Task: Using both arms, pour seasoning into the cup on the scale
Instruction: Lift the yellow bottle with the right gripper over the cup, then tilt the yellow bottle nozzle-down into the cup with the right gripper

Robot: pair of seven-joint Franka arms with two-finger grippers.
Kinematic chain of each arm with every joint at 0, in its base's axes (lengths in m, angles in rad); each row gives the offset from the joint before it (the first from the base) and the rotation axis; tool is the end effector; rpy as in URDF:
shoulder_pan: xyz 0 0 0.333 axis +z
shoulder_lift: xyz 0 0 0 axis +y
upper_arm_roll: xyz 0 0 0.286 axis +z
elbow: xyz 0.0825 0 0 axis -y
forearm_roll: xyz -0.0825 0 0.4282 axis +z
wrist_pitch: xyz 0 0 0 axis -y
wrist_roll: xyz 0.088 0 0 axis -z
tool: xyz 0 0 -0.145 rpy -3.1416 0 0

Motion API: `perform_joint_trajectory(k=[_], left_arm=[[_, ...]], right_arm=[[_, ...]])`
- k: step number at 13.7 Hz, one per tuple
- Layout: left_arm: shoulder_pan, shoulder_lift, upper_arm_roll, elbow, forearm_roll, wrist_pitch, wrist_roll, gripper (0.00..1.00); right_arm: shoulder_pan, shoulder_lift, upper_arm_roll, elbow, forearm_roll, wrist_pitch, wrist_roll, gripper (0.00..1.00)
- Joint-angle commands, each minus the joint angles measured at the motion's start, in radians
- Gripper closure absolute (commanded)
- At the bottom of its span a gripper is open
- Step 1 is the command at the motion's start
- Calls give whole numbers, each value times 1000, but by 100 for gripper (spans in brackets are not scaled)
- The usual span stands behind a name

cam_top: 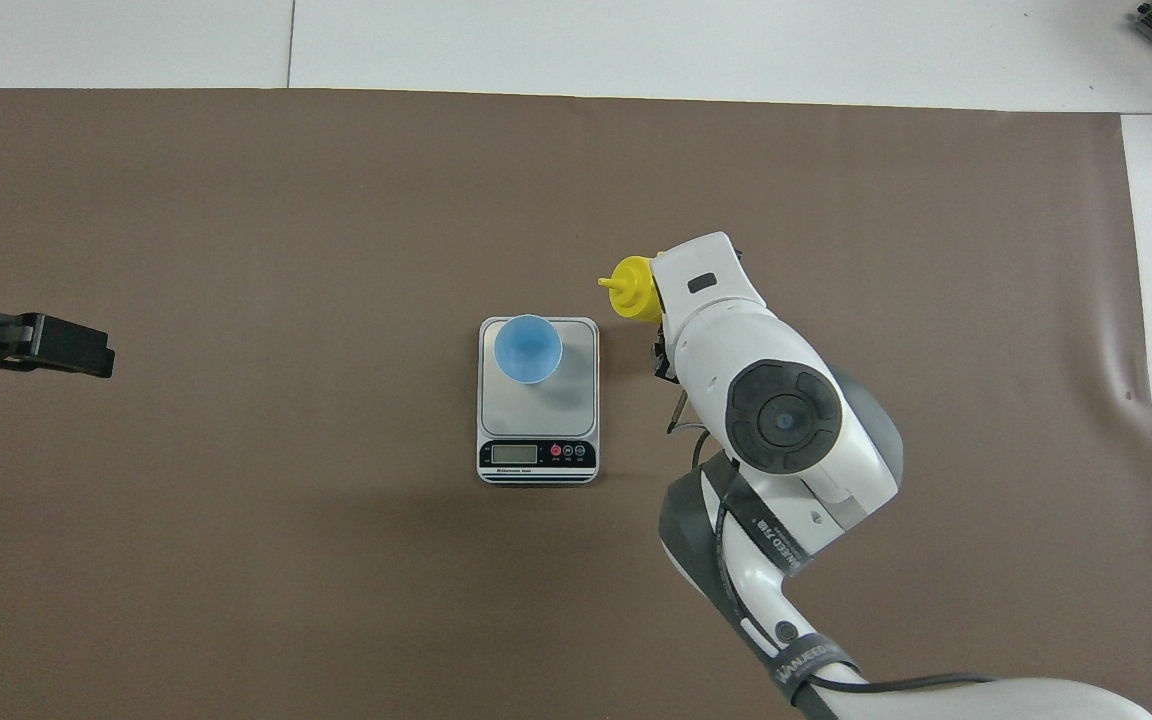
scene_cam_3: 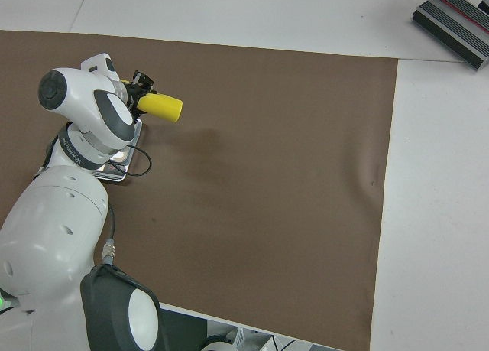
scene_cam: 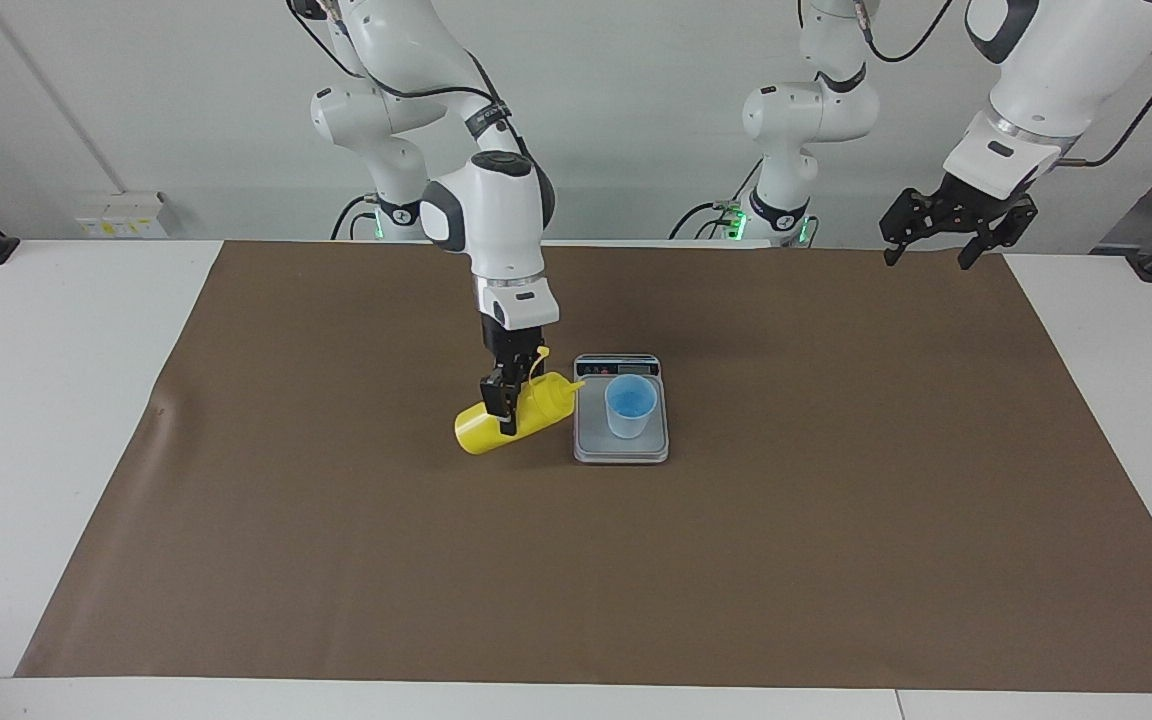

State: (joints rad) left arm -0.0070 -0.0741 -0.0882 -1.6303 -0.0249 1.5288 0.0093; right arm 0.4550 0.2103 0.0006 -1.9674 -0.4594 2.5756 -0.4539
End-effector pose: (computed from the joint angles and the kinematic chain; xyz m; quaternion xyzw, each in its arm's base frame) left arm 0.5690 -0.0594 0.5656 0.9985 -0.0524 -0.0142 0.0086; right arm 0.6083 0.2964 0.3198 0.7854 0.5668 0.1926 0.1575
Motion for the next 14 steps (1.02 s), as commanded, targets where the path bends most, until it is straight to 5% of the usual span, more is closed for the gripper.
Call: perform_joint_trajectory(k=[1, 14], left_arm=[[13, -26, -5, -26, 14, -1, 15, 0], [12, -26, -5, -26, 14, -2, 15, 0]], right_arm=[[34, 31, -4, 45, -138, -31, 24, 100], [148, 61, -1, 84, -528, -230, 101, 100]])
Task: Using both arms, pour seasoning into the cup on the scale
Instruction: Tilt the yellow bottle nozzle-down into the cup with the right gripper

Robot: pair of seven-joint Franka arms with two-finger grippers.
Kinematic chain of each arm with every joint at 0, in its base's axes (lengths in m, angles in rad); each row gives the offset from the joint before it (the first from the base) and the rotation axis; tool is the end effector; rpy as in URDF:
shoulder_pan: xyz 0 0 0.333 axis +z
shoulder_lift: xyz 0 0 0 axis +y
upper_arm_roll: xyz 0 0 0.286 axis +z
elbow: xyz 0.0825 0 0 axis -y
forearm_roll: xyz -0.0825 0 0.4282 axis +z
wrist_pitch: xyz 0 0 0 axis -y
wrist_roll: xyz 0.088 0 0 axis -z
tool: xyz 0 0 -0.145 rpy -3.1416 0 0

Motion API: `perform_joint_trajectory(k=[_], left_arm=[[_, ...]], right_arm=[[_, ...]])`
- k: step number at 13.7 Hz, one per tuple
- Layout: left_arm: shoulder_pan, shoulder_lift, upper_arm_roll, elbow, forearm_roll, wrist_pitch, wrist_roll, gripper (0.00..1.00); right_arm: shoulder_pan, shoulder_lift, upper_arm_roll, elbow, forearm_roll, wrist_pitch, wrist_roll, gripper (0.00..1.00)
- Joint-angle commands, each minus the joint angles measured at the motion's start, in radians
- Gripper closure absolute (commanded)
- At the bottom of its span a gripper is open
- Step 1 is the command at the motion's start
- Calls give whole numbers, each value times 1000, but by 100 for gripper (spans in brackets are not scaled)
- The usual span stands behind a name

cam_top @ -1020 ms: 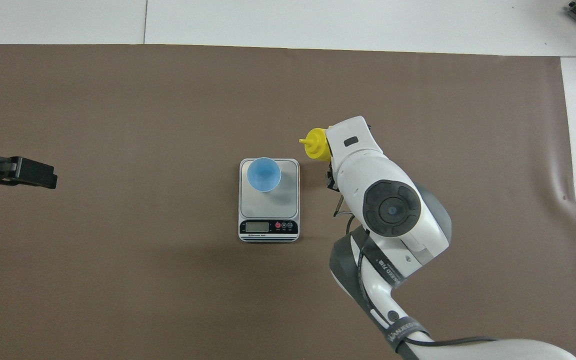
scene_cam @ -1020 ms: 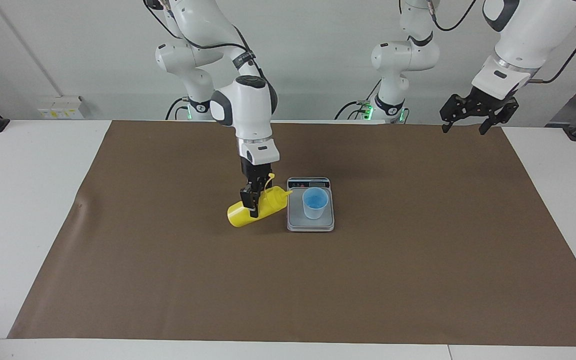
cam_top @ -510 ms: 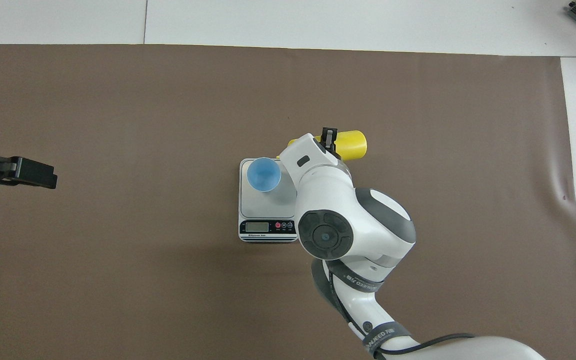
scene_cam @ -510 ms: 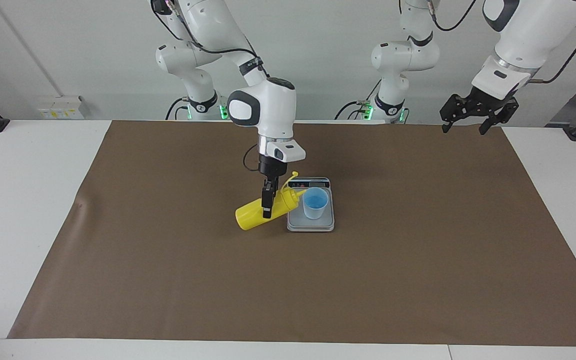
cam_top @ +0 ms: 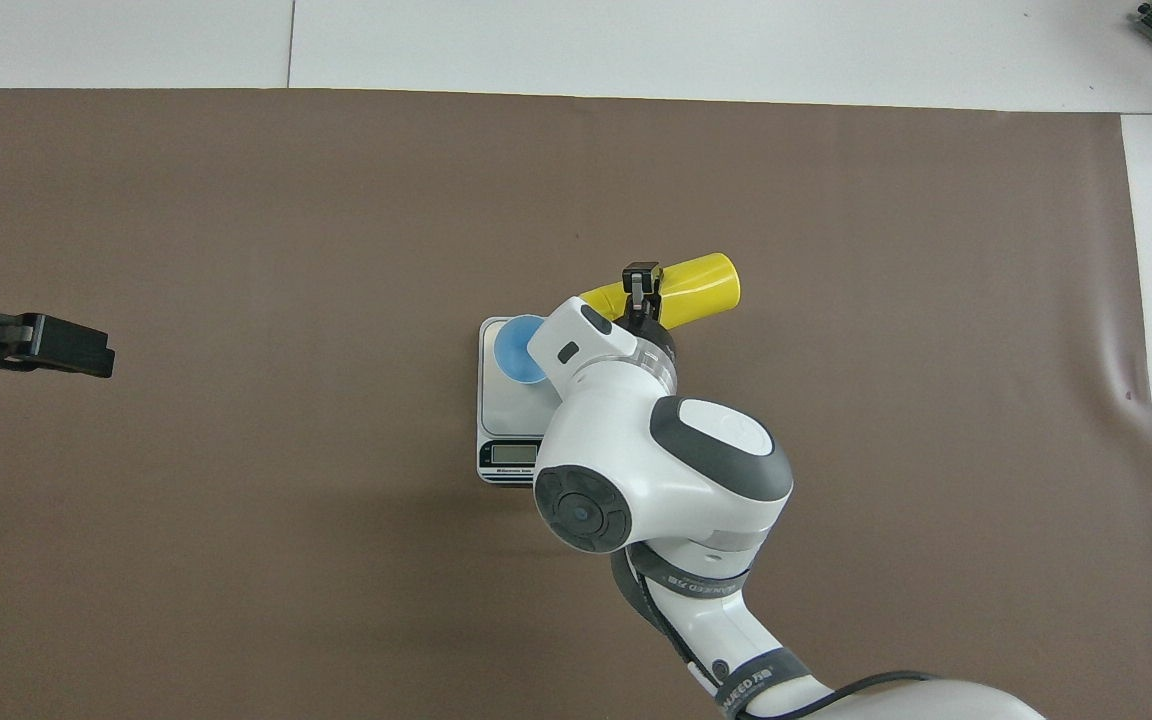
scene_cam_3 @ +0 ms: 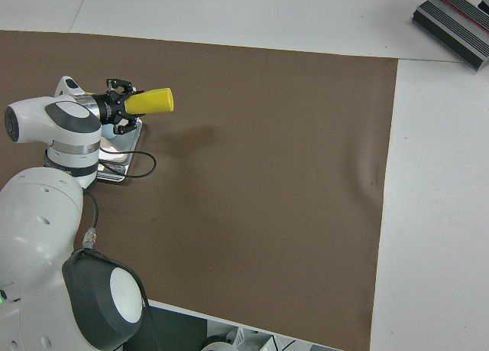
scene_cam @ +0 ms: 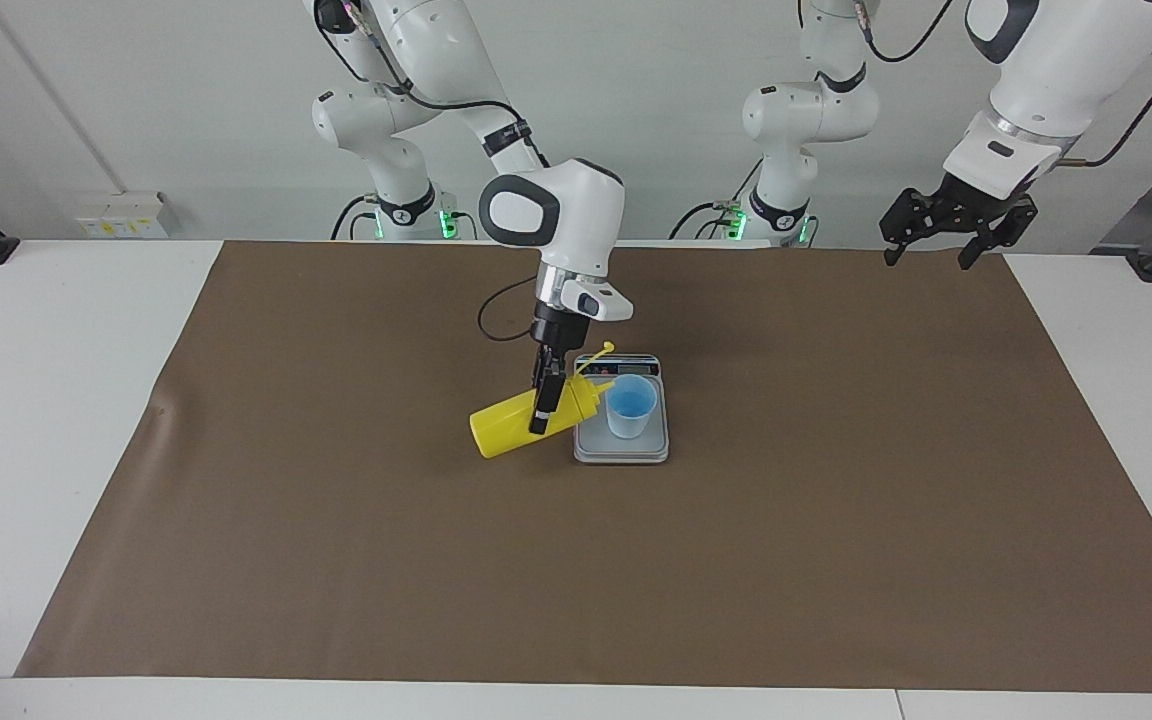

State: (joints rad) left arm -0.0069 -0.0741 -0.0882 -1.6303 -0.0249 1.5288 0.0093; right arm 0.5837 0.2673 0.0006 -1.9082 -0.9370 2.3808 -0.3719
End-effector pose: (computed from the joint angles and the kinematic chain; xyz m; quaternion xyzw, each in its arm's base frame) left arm 0.5690 -0.0594 0.5656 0.9985 -0.0524 -0.0142 0.0086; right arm 0.5820 0.3498 0.2996 0.6531 0.6689 0.1273 0.3315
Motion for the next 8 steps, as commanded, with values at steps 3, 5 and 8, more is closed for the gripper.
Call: perform_joint_trajectory(k=[3, 5, 8], left_arm=[[12, -26, -5, -26, 14, -2, 15, 0], [12, -26, -5, -26, 14, -2, 15, 0], [12, -26, -5, -26, 14, -2, 15, 0]], right_arm=[[48, 12, -1, 40, -83, -78, 22, 100], [67, 24, -1, 52, -126, -118, 42, 100], [82, 33, -1, 52, -206, -158, 93, 100]])
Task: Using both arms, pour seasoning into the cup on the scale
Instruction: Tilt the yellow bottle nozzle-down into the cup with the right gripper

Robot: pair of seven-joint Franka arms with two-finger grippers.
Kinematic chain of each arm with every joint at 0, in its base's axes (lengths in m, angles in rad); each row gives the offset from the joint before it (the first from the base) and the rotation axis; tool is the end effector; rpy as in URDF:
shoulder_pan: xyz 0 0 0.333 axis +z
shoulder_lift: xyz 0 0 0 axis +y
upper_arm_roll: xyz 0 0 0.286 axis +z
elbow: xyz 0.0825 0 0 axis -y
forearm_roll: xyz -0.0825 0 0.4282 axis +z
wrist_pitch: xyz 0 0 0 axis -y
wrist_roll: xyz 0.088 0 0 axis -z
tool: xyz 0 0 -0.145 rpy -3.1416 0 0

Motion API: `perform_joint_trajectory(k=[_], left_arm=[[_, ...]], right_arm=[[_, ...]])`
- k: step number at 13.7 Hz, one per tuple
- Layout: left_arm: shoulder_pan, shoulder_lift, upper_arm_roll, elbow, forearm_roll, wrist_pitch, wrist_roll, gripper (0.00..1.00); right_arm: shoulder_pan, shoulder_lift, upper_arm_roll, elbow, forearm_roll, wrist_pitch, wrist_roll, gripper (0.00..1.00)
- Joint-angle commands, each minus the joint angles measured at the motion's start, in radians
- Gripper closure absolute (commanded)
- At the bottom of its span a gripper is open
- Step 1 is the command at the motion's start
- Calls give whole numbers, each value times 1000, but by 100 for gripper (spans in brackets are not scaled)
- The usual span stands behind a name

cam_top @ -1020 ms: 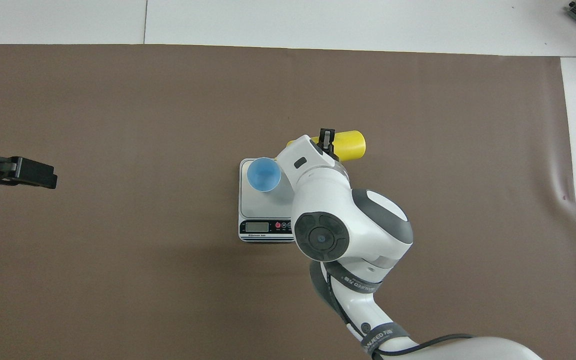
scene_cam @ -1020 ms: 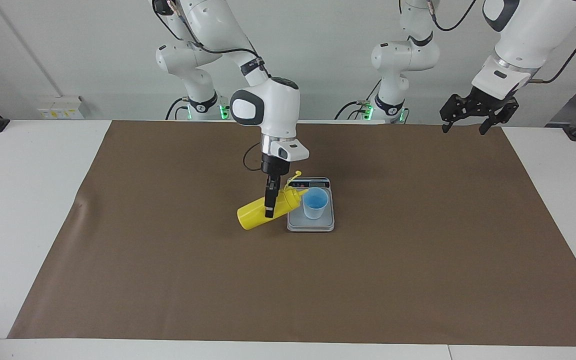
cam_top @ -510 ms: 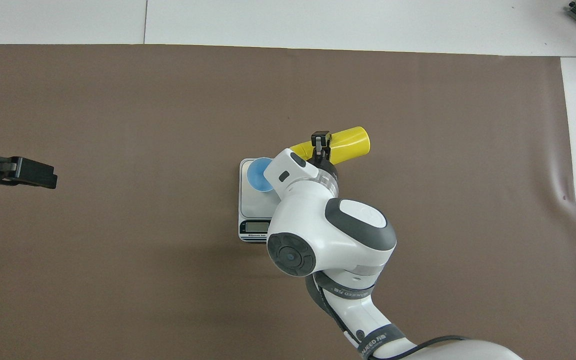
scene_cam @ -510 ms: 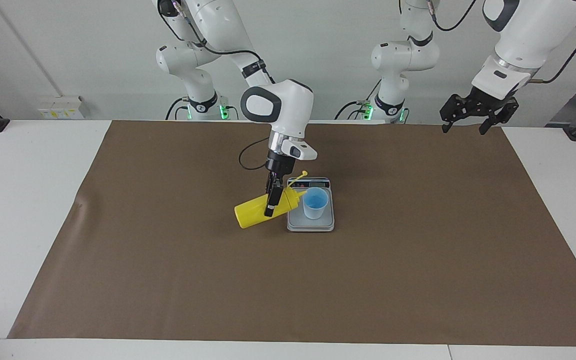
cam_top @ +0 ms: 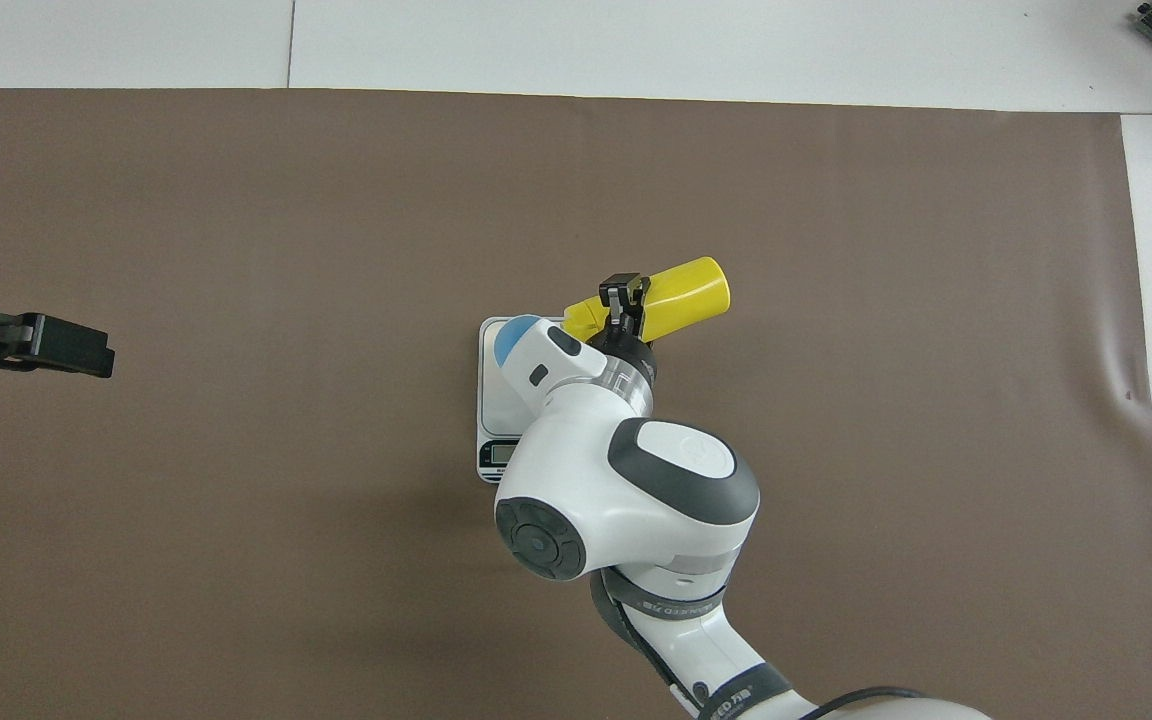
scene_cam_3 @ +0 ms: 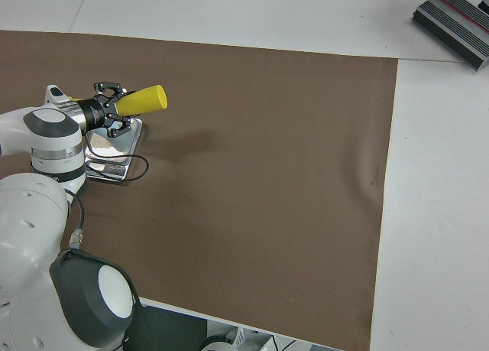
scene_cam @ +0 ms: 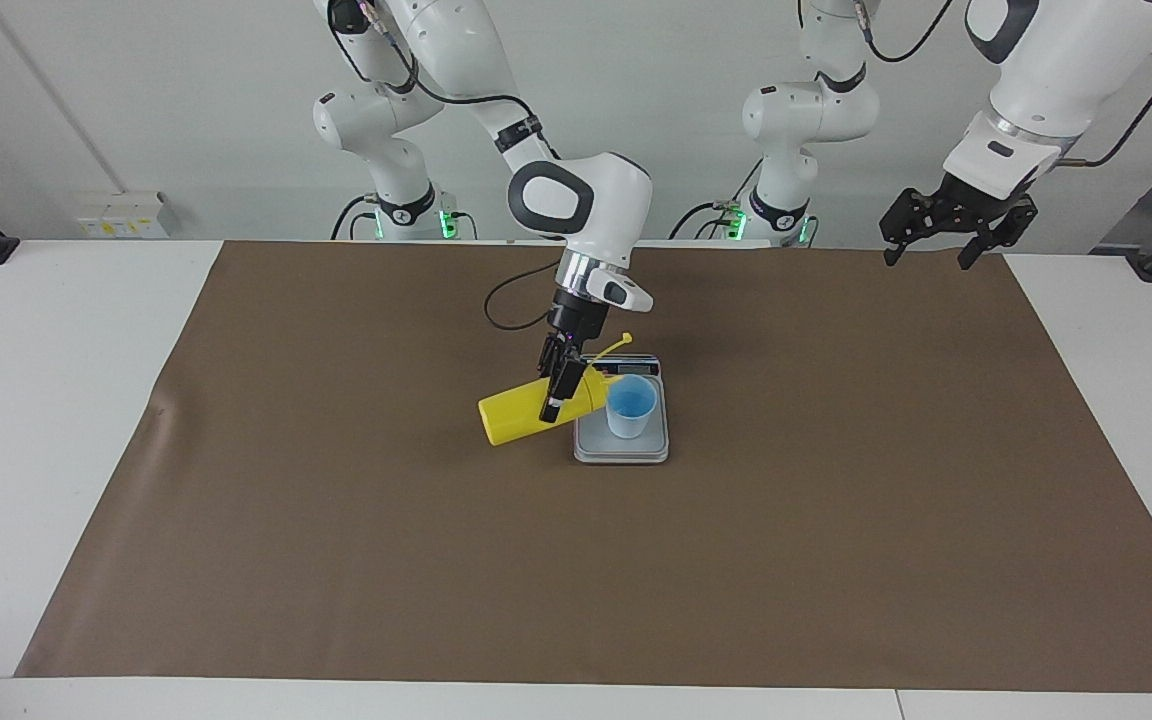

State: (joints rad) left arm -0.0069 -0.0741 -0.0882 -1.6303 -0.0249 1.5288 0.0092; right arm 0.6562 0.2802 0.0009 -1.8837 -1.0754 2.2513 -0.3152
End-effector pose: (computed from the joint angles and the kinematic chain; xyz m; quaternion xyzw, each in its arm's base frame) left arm 0.5690 -0.0594 0.5656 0.9985 -0.0523 -0.0142 0.0086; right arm 0.5666 0.3734 0.3023 0.6164 0.6702 0.1070 0.3993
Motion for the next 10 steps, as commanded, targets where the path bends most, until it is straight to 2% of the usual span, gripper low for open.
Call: perform_joint_trajectory(k=[1, 10], left_arm=[[12, -26, -5, -26, 14, -2, 15, 0], [12, -26, -5, -26, 14, -2, 15, 0]], right_arm=[[10, 31, -1, 28, -84, -29, 39, 100], [11, 51, -1, 26, -143, -56, 10, 100]])
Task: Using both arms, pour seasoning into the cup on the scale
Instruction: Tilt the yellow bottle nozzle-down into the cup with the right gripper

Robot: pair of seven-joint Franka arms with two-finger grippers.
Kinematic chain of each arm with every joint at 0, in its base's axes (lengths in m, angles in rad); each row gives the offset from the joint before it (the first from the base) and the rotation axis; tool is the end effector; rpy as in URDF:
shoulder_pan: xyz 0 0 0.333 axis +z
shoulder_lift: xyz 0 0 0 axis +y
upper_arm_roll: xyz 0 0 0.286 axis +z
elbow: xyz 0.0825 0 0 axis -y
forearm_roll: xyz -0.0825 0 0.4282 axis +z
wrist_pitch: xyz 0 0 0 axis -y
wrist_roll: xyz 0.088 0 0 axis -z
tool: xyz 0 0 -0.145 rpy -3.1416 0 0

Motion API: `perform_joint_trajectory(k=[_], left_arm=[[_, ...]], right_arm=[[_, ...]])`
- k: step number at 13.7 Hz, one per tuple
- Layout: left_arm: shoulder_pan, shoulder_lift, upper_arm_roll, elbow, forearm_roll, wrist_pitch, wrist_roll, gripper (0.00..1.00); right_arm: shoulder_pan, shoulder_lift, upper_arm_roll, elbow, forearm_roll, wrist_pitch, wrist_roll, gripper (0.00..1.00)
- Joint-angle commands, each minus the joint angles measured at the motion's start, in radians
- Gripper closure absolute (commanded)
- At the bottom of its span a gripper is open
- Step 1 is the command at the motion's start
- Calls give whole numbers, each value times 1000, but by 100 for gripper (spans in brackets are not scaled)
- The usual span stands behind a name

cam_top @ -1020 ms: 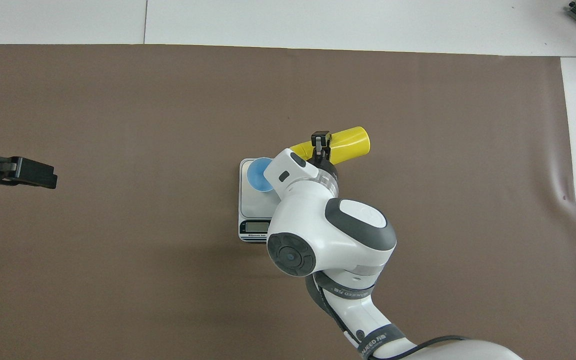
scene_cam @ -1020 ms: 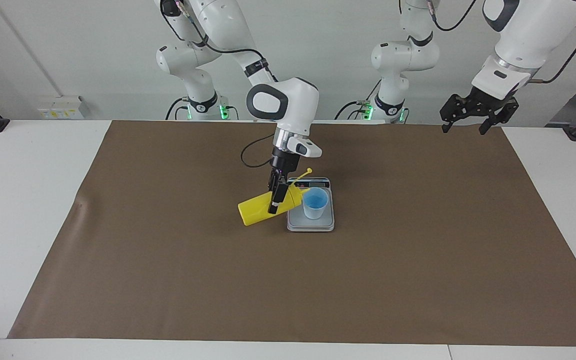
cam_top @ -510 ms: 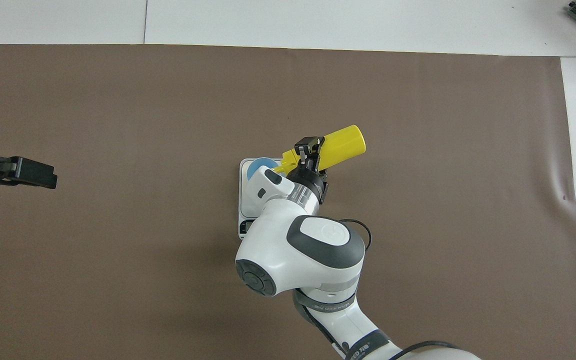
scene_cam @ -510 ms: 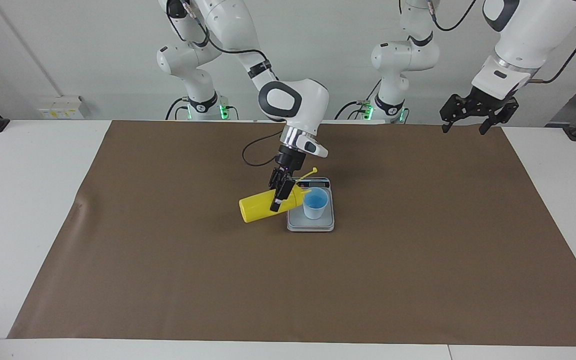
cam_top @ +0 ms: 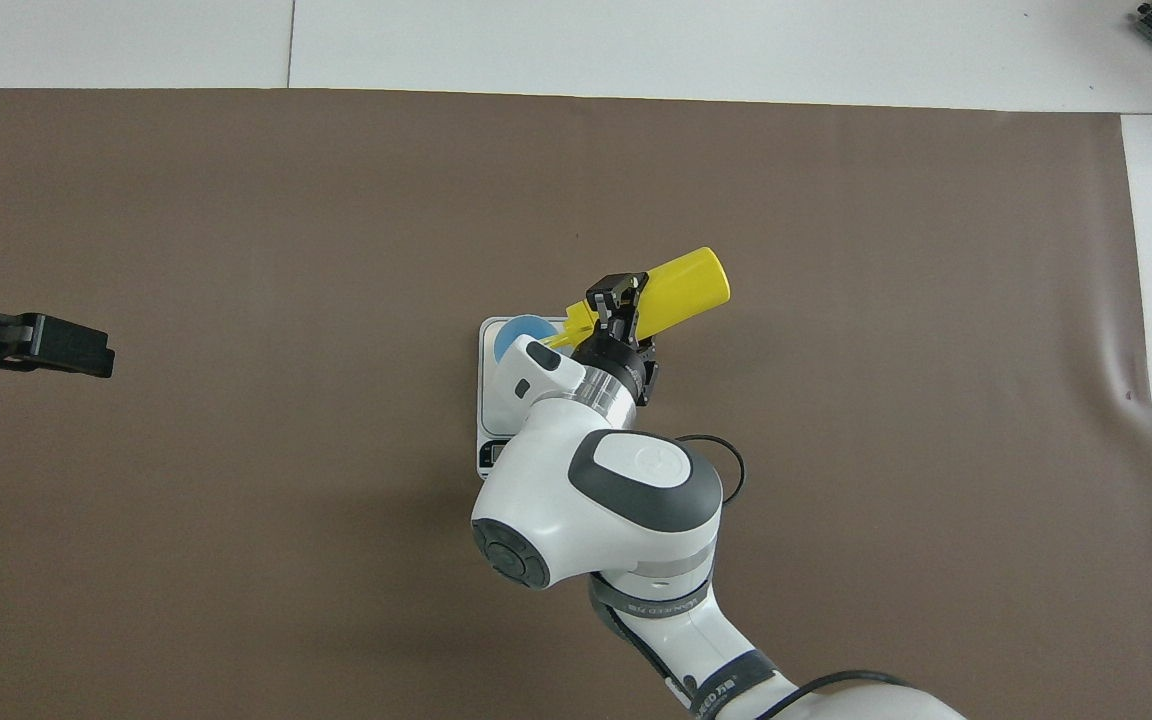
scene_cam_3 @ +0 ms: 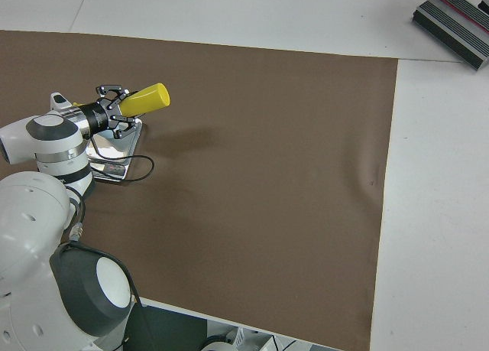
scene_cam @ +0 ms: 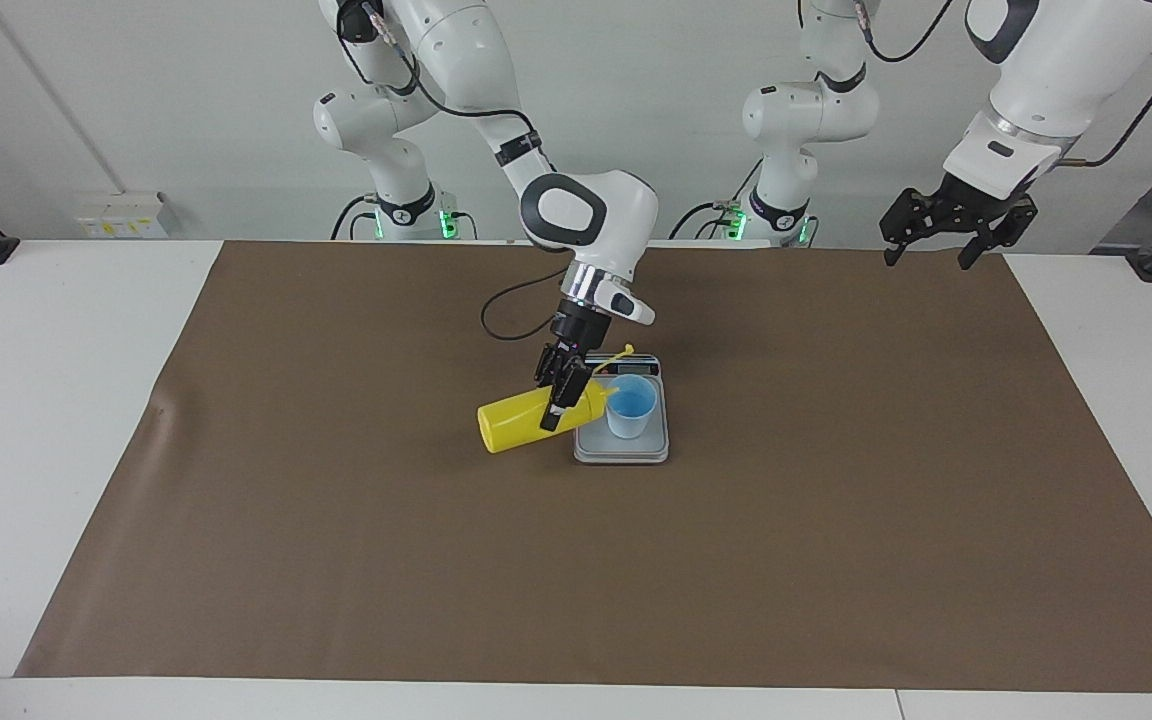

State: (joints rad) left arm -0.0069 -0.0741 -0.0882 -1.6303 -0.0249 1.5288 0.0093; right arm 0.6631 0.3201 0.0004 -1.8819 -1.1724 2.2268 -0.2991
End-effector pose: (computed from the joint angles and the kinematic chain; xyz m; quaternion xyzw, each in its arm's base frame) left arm 0.5690 -0.0594 0.5656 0.9985 -0.0524 -0.0142 0.0086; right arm 0.5676 0.3721 0.2799 0.5847 0.6799 0.0904 0.4333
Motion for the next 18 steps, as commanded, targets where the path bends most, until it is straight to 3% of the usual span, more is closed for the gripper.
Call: perform_joint_trajectory(k=[1, 11, 18], left_arm=[[12, -26, -5, -26, 14, -2, 15, 0], [12, -26, -5, -26, 14, -2, 15, 0], [12, -26, -5, -26, 14, -2, 15, 0]], right_arm=[[3, 11, 0, 24, -50, -33, -30, 100], [-22, -2, 0, 29, 2, -19, -45, 100], [-89, -143, 1, -81, 292, 108, -69, 100]])
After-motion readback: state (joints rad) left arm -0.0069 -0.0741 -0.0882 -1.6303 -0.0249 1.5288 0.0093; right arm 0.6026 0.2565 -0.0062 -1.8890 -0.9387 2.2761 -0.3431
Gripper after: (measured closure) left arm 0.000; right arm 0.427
